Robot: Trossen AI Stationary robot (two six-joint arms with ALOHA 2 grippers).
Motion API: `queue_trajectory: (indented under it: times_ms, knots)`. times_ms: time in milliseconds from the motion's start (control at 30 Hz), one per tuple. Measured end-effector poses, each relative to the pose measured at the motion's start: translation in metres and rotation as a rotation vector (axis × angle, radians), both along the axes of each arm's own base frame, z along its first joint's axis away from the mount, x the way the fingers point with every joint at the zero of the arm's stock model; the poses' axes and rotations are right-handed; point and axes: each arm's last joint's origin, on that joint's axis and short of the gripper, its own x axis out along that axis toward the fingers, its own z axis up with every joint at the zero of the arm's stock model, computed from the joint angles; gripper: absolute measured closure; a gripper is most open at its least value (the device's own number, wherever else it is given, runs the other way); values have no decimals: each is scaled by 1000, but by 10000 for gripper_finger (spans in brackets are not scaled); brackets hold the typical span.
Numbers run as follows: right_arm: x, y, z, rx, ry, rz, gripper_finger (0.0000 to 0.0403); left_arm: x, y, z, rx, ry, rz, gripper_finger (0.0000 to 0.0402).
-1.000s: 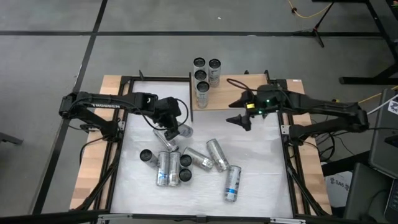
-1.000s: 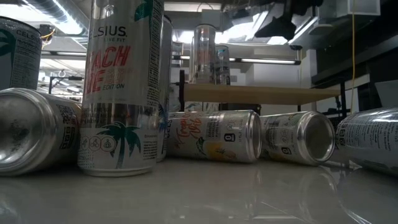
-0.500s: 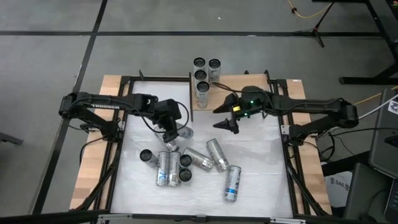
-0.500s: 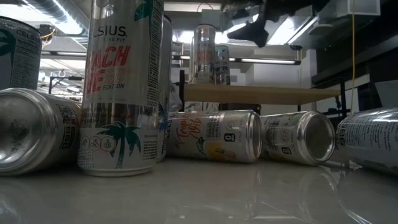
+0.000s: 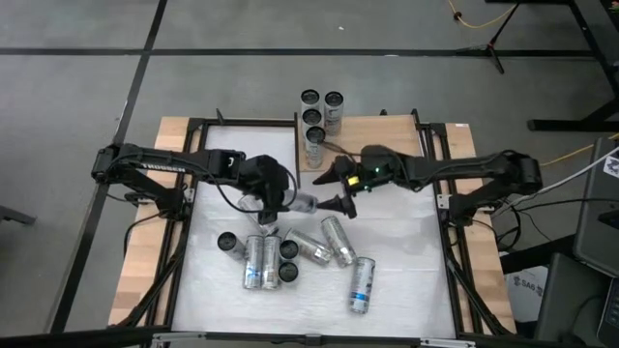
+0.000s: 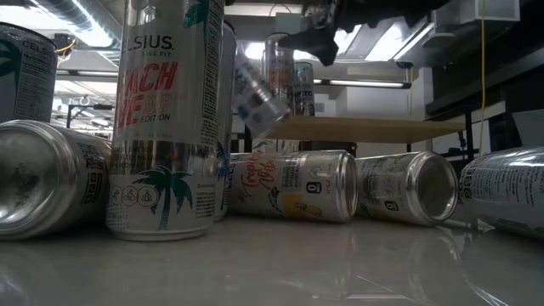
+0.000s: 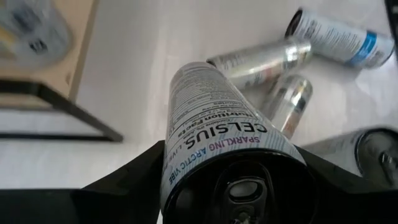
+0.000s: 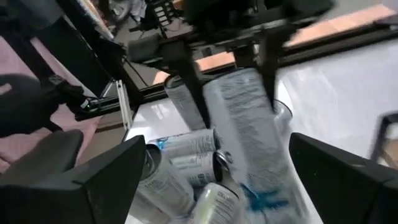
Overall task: Place canned beverage on shelf
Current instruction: Put the blue soda can on the shelf aligned with the other blue soda can
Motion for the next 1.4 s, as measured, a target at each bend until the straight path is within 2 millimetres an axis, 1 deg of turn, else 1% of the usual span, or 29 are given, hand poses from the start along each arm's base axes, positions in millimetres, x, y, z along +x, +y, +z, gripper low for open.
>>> queue_trajectory:
  times_ms: [200, 467, 800, 1033, 1100, 1167, 1400]
  knots:
    - [3, 18, -4, -134, 4, -105, 17, 5, 0, 4, -1, -67, -1, 149]
    - [12, 29, -19, -167, 49, -145, 17, 10, 0, 10, -5, -143, -7, 149]
    - [24, 29, -40, -196, 109, -199, 17, 12, -5, 13, -5, -183, -24, 149]
    - [26, 31, -42, -150, 102, -166, 21, 13, -11, 13, 12, -191, -60, 149]
    - [26, 31, -42, -148, 102, -163, 33, 13, -11, 13, 12, -191, -63, 149]
    - [27, 31, -41, -146, 93, -162, 54, 13, -11, 13, 13, -191, -61, 149]
    - [27, 32, -40, -153, 78, -144, 152, 13, -11, 13, 7, -192, -64, 149]
